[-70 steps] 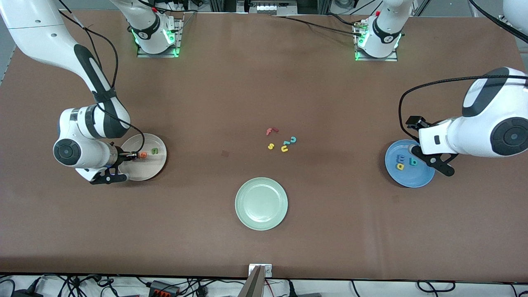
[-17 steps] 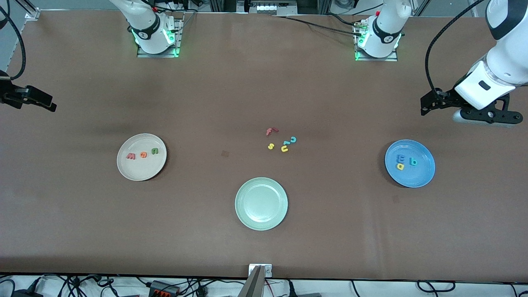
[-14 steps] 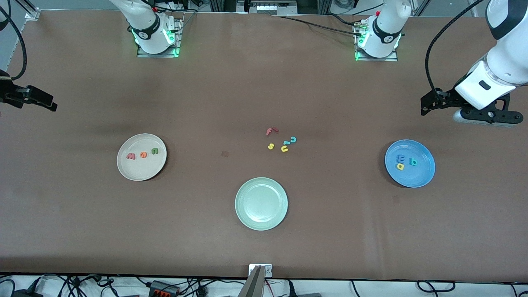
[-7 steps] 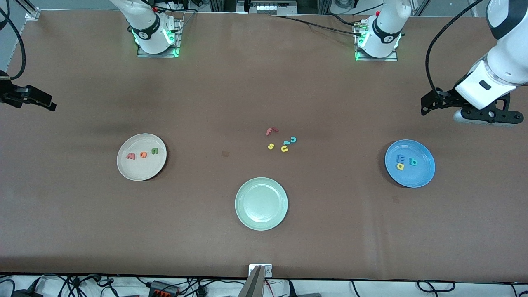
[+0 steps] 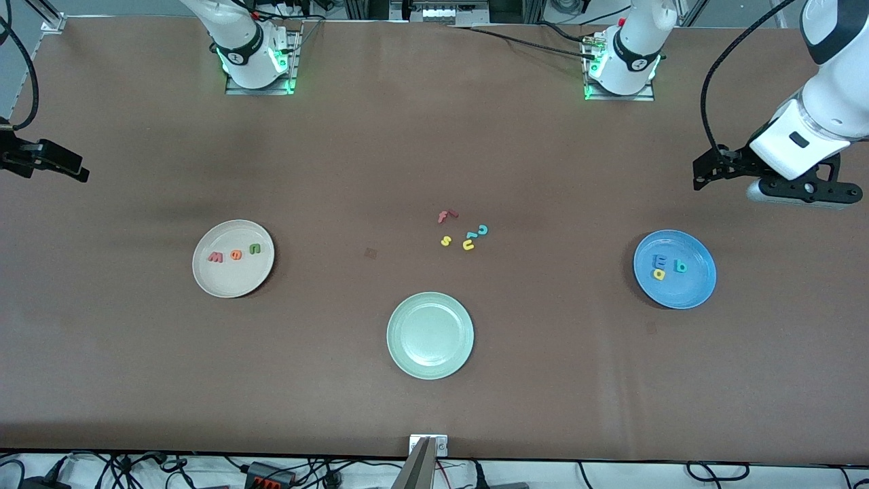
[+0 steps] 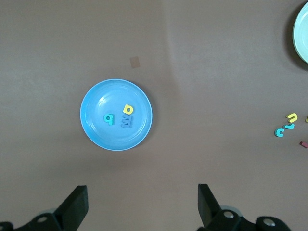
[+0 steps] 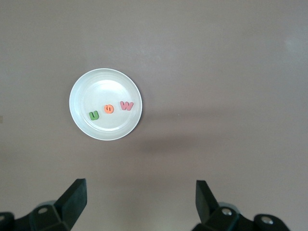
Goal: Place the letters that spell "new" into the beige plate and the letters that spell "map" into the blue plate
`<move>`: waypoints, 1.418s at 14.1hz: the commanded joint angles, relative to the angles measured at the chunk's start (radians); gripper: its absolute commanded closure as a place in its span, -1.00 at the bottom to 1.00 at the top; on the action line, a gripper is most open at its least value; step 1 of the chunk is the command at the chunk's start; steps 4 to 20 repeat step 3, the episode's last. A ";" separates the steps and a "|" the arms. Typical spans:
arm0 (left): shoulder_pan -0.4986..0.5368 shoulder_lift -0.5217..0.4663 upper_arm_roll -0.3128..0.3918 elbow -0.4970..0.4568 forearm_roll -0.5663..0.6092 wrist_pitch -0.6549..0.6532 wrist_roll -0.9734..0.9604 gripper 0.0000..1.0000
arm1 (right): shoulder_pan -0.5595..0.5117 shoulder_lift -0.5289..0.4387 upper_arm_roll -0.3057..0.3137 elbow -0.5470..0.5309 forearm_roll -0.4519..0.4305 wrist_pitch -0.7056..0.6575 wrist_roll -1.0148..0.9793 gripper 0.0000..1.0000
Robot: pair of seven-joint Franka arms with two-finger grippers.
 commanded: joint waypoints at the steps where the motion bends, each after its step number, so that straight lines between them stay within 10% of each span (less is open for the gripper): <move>1: -0.004 0.003 -0.002 0.023 0.019 -0.022 -0.001 -1.00 | -0.008 -0.031 0.003 -0.030 -0.010 0.011 -0.020 -1.00; 20: -0.004 0.003 -0.002 0.023 0.019 -0.024 -0.001 -1.00 | -0.008 -0.031 0.003 -0.030 -0.010 0.012 -0.020 -1.00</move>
